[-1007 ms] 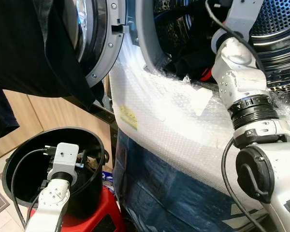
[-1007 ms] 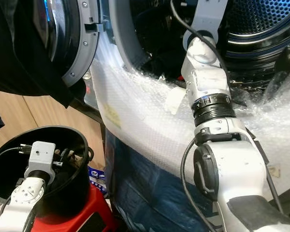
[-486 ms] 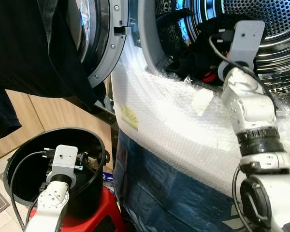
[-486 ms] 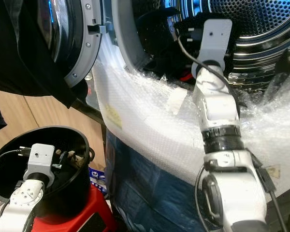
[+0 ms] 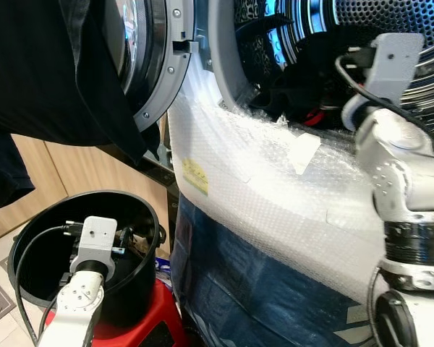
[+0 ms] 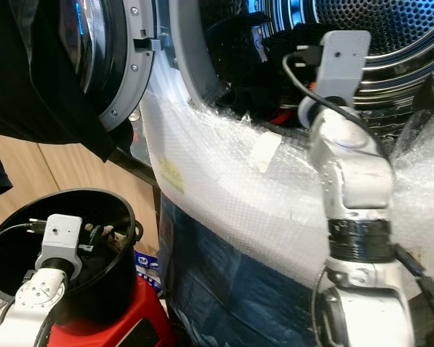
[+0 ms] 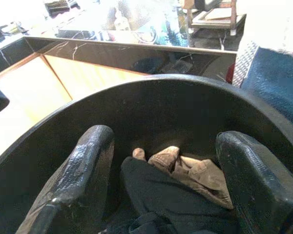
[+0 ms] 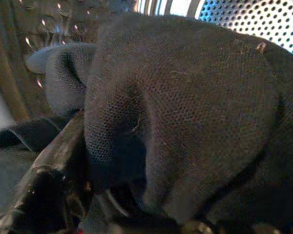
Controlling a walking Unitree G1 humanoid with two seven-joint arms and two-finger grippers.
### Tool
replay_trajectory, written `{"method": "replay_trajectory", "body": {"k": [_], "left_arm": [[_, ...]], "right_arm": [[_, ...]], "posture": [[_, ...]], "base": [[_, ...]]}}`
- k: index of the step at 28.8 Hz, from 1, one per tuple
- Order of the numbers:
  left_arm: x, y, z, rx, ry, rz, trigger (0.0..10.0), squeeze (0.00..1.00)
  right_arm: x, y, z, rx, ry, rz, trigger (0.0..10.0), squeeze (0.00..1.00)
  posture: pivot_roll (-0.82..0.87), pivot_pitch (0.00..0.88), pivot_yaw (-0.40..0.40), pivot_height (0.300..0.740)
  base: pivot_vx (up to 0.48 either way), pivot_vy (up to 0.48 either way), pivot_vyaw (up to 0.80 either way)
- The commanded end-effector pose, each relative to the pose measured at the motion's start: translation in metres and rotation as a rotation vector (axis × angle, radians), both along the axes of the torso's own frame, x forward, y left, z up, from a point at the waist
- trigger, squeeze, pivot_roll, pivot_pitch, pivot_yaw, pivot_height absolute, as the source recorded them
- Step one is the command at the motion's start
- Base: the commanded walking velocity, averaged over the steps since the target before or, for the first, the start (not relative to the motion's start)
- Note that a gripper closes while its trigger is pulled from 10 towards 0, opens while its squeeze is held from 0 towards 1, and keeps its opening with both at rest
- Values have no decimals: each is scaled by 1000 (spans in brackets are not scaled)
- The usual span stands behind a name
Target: Clothes washing
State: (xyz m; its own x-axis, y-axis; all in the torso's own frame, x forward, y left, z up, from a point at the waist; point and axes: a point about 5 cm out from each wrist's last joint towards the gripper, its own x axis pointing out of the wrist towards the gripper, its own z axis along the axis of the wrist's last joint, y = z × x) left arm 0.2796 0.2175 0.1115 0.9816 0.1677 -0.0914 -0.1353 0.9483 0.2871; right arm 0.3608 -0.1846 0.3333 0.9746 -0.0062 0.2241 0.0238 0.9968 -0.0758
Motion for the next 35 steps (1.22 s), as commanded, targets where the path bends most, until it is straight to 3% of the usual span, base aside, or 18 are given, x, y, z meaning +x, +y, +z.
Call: {"method": "replay_trajectory", "body": {"k": [1, 8, 11, 14, 16, 17, 18, 19, 20, 21, 22, 26, 29, 35], "left_arm": [[0, -3, 1, 11, 2, -10, 10000, 0], [-1, -5, -1, 12, 11, -28, 10000, 0], [-2, -6, -1, 13, 11, -32, 10000, 0], [-2, -6, -1, 12, 10, -33, 10000, 0], [-2, -8, -2, 12, 12, -42, 10000, 0], [-2, -8, -2, 12, 12, -42, 10000, 0], [-1, -9, -2, 12, 12, -45, 10000, 0], [-1, -9, -2, 12, 13, -46, 10000, 0], [-1, -9, -2, 12, 12, -47, 10000, 0], [0, -9, -2, 11, 12, -48, 10000, 0], [0, -9, -1, 11, 11, -46, 10000, 0], [0, -9, -1, 10, 9, -44, 10000, 0], [2, -8, 1, 13, 6, -45, 10000, 0], [2, -6, 2, 16, 3, -44, 10000, 0]], "right_arm": [[-6, -5, 2, -20, 1, 17, 10000, 1000], [-21, -17, -1, -165, 14, 75, 10000, 1000], [-23, -20, 2, -162, 11, 75, 10000, 1000], [-29, -14, 4, -167, 4, 143, 10000, 1000], [-39, 2, 4, -169, -11, 323, 10000, 1000], [-39, 2, 4, -169, -11, 323, 10000, 1000], [-44, 8, 2, -232, -23, 388, 10000, 910], [-47, 10, -1, -300, -24, 404, 10000, 424], [-48, 11, -4, -348, -18, 407, 10000, 0], [-49, 11, -7, -387, -8, 408, 10000, 0], [-49, 10, -4, -321, -15, 408, 10000, 0], [-53, 11, -2, -285, -30, 448, 10000, 0], [-68, 28, 1, -324, -94, 600, 10000, 0], [-53, 15, 3, -288, -54, 438, 10000, 0]], "posture": [[194, 18, -72, 740], [189, 2, -72, 740], [189, 1, -72, 740], [189, 0, -72, 740], [183, 0, -72, 740], [183, 0, -72, 740], [182, 0, -71, 740], [183, 0, -70, 740], [183, 0, -70, 740], [185, 0, -72, 740], [186, 0, -70, 740], [189, 1, -68, 740], [188, 8, -61, 740], [183, 1, -58, 740]], "base": [[0, 0, 0], [0, 0, 0], [0, 0, 0], [0, 0, 0], [0, 0, 0], [0, 0, 0], [0, 0, 0], [0, 0, 0], [0, 0, 0], [0, 0, 0], [0, 0, 0], [0, 0, 0], [0, 0, 0], [0, 0, 0]]}}
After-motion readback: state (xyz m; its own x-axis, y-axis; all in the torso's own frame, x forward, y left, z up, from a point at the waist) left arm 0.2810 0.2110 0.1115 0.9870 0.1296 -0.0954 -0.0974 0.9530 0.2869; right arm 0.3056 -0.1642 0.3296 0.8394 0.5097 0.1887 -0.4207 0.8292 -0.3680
